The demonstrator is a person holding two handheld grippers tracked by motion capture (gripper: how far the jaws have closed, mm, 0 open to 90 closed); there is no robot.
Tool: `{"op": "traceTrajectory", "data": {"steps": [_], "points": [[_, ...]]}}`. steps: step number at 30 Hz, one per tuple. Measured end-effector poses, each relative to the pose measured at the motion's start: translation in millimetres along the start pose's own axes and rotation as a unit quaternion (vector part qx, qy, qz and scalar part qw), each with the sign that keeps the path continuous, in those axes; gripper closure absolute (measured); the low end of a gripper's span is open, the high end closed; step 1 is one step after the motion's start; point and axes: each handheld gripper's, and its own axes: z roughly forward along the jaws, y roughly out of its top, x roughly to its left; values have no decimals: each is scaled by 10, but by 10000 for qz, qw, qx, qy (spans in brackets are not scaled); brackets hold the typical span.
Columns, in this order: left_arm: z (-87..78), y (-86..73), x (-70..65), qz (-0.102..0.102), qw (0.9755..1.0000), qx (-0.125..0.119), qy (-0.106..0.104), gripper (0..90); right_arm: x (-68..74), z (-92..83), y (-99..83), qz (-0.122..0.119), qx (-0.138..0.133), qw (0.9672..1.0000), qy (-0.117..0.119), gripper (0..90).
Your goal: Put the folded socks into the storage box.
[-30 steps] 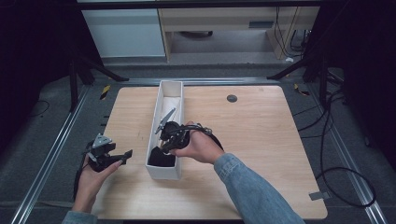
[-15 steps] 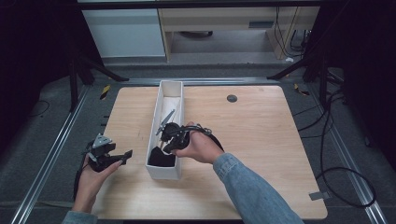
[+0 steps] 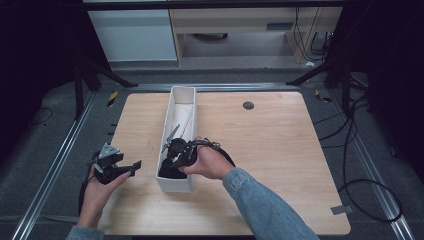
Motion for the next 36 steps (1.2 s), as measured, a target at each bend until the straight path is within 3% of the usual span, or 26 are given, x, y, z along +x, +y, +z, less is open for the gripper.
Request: {"op": "traceTrajectory", "data": {"steps": [13, 36], "points": [[8, -1, -2, 1, 10000, 6, -2, 182, 26, 119, -25, -19, 85, 10000, 0, 900], [8, -1, -3, 9, 10000, 14, 2, 182, 52, 163, -24, -114, 179, 9998, -55, 900]]}}
